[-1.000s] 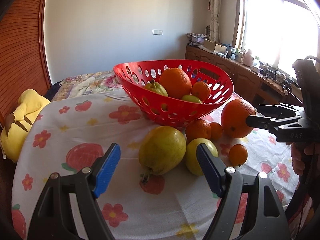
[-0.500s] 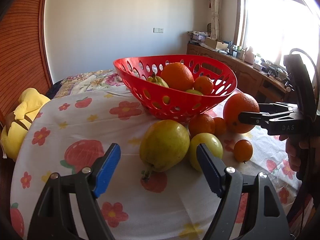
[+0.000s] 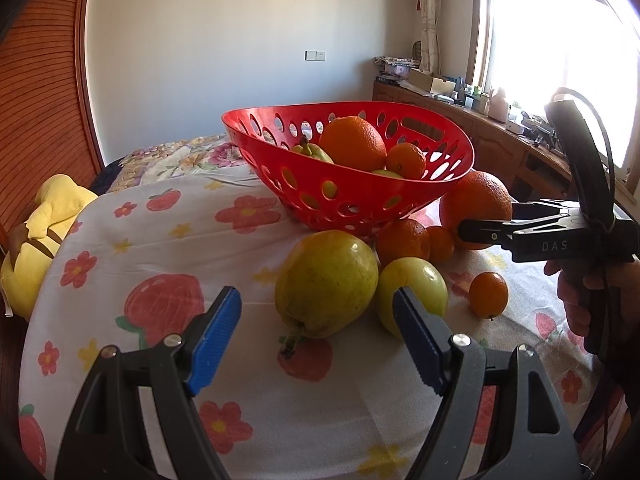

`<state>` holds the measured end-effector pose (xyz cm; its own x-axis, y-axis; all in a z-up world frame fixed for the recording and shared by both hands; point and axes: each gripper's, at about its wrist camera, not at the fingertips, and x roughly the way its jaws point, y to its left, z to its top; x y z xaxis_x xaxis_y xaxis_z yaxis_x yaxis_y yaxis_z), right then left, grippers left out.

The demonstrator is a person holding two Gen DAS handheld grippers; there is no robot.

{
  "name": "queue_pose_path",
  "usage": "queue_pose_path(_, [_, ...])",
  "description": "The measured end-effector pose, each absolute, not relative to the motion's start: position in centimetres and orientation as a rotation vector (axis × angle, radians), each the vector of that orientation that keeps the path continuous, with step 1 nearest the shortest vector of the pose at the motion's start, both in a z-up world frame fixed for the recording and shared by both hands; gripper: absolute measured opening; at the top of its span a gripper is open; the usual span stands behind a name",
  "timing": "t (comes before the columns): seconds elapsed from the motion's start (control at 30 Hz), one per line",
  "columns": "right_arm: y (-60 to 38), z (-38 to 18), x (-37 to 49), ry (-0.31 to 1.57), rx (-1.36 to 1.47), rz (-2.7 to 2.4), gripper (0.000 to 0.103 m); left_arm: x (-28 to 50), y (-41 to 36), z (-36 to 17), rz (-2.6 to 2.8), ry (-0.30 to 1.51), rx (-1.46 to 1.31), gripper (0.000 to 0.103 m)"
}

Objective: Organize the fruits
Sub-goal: 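Close the right tool on the large orange while the left tool closes on the yellow pear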

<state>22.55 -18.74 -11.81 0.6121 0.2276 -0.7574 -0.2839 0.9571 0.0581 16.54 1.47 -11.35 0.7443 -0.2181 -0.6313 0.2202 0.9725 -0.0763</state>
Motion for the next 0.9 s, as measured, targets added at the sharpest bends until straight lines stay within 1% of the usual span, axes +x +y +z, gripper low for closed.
queue_pose_path(0.5, [-19.7, -11.6, 20.9, 0.843, -0.065, 0.317, 0.097, 17.2, 1.3, -10.6, -0.245, 0.701, 0.009, 0.079])
queue_pose_path(0.63, [-20.1, -10.9, 19.0, 0.818, -0.065, 0.329, 0.093, 17.7, 1.2, -10.2, -0.247, 0.707, 0.015, 0.079])
queue_pose_path(0.73, [-19.9, -10.4, 18.2, 0.807, -0.089, 0.331, 0.087, 18.4, 1.1, -10.3, -0.25, 0.729, 0.021, 0.079])
queue_pose_path(0.9, [-19.9, -10.5, 18.1, 0.811, -0.095, 0.338, 0.087, 19.5, 0.8, -10.7, -0.249, 0.756, 0.032, 0.079])
